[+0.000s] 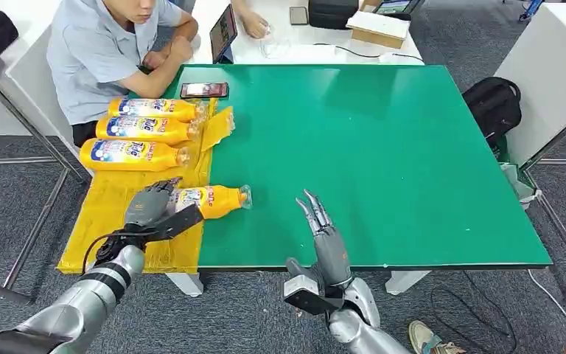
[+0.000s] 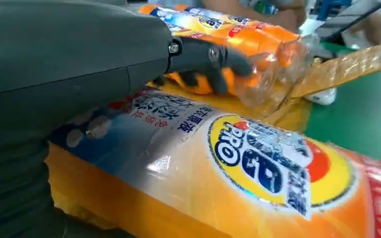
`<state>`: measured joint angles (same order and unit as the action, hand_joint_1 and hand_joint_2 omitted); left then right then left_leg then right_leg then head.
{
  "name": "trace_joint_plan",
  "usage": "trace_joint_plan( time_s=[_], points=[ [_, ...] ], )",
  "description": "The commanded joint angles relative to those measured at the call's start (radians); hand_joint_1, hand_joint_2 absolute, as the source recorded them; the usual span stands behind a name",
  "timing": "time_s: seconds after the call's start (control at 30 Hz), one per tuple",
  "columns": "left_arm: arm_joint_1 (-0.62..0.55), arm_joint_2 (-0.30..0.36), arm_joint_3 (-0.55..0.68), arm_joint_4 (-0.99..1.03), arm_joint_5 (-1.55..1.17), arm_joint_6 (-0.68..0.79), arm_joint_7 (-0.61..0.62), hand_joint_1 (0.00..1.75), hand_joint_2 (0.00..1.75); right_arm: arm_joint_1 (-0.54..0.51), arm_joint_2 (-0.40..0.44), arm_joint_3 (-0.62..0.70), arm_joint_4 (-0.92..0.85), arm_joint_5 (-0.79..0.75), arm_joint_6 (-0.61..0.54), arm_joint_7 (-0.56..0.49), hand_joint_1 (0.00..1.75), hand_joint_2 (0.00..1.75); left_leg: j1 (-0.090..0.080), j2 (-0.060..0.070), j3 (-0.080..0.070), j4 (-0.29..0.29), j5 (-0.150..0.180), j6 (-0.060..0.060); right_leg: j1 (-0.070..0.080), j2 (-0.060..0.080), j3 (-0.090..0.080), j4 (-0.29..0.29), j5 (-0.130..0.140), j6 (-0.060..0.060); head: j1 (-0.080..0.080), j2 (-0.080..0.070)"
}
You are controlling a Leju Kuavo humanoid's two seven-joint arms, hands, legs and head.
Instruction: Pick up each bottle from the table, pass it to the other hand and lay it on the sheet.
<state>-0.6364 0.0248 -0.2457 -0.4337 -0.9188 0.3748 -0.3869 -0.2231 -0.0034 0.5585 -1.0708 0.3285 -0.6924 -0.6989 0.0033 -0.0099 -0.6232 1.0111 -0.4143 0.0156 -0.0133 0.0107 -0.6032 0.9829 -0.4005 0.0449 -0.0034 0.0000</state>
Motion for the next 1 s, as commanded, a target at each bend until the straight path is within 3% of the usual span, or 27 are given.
trace_joint_plan(
  time_s=[0.03, 0.2, 0.3, 0.33, 0.53, 0.6, 0.67, 0.73, 0.87, 0.93, 0.97, 1.0],
  points=[
    [0.046, -0.023, 0.11, -0.02, 0.179, -0.193, -0.198, 0.0, 1.75, -0.031, -0.009, 0.025, 0.06, 0.001, -0.006, 0.001, 0.0, 0.0, 0.0, 0.002, 0.004, -0.001, -0.001, 0.0, 0.0, 0.001, 0.003, -0.001, -0.001, -0.001, 0.0, 0.0],
    [0.086, -0.043, 0.157, -0.127, 0.269, -0.231, -0.237, 0.0, 1.75, -0.015, -0.008, 0.01, 0.054, 0.03, -0.006, 0.001, 0.0, 0.0, -0.001, -0.005, 0.002, -0.001, 0.0, 0.0, -0.001, -0.004, 0.004, -0.001, -0.001, -0.001, 0.0, 0.0],
    [0.127, -0.084, 0.202, -0.235, 0.343, -0.157, -0.226, 0.0, 1.75, 0.036, 0.04, -0.135, -0.036, 0.182, -0.006, 0.001, 0.0, 0.0, 0.0, -0.004, 0.004, -0.001, -0.001, 0.0, 0.0, -0.004, 0.006, -0.001, -0.002, -0.002, 0.0, 0.0],
    [0.135, -0.099, 0.208, -0.262, 0.373, -0.134, -0.232, 0.0, 1.75, 0.069, 0.063, -0.198, -0.113, 0.265, -0.006, 0.001, 0.0, 1.75, -0.001, -0.005, 0.002, -0.001, -0.001, 0.0, 0.0, -0.005, 0.004, -0.001, -0.002, -0.002, 0.0, 0.0],
    [0.269, -0.176, 0.272, -0.519, 0.577, -0.08, -0.258, 0.0, 1.75, 0.132, 0.128, -0.311, -0.256, 0.197, -0.006, 0.001, 0.0, 1.75, 0.0, -0.004, 0.002, 0.001, -0.004, 0.0, 0.0, -0.005, 0.004, 0.0, -0.005, -0.002, 0.0, 0.0],
    [0.321, -0.222, 0.303, -0.627, 0.647, 0.01, -0.278, 0.0, 1.75, 0.135, 0.14, -0.322, -0.243, 0.063, -0.006, 0.001, 0.0, 1.75, -0.001, -0.005, 0.0, 0.001, -0.002, 0.0, -0.001, -0.005, 0.002, 0.0, -0.004, -0.001, 0.0, 0.0],
    [0.419, -0.246, 0.242, -0.822, 0.681, 0.187, -0.311, 0.0, 1.75, 0.124, 0.112, -0.267, -0.245, -0.135, -0.006, 0.001, 0.0, 1.75, -0.001, -0.004, 0.0, 0.001, -0.003, 0.001, 0.0, -0.004, 0.002, 0.0, -0.004, -0.001, -0.001, 0.0],
    [0.447, -0.26, 0.231, -0.873, 0.712, 0.191, -0.311, 0.0, 1.75, 0.122, 0.11, -0.27, -0.256, -0.166, -0.006, 0.001, 0.0, 1.75, 0.0, -0.002, -0.001, 0.002, -0.004, 0.001, 0.0, -0.002, 0.0, -0.001, -0.004, -0.001, 0.0, 0.0],
    [0.538, -0.314, 0.222, -0.978, 0.863, 0.217, -0.311, 0.0, 1.75, 0.098, 0.176, -0.401, -0.186, -0.28, 0.088, 0.001, 0.0, 1.75, -0.001, -0.004, -0.003, 0.001, -0.003, 0.001, -0.001, -0.004, -0.001, -0.001, -0.003, -0.001, 0.0, 0.0],
    [0.585, -0.287, 0.192, -0.996, 0.898, 0.238, -0.311, 0.0, 1.75, 0.078, 0.213, -0.463, -0.141, -0.274, 0.128, 0.001, 0.0, 1.75, -0.001, -0.002, -0.001, 0.001, -0.004, 0.0, 0.0, -0.002, 0.001, -0.001, -0.004, -0.002, 0.0, 0.0],
    [0.608, -0.275, 0.167, -1.01, 0.896, 0.245, -0.311, 0.0, 1.75, 0.074, 0.2, -0.438, -0.146, -0.215, 0.049, 0.001, 0.0, 0.0, -0.001, -0.002, -0.002, 0.0, -0.003, 0.001, -0.001, -0.002, -0.001, -0.001, -0.003, -0.002, 0.0, 0.0],
    [0.608, -0.275, 0.167, -1.01, 0.896, 0.245, -0.311, 0.0, 1.75, 0.074, 0.2, -0.438, -0.146, -0.215, 0.049, 0.001, 0.0, 0.0, -0.002, -0.002, -0.004, 0.0, -0.002, 0.001, -0.001, -0.001, -0.003, -0.002, -0.002, -0.001, 0.0, 0.0]
  ],
)
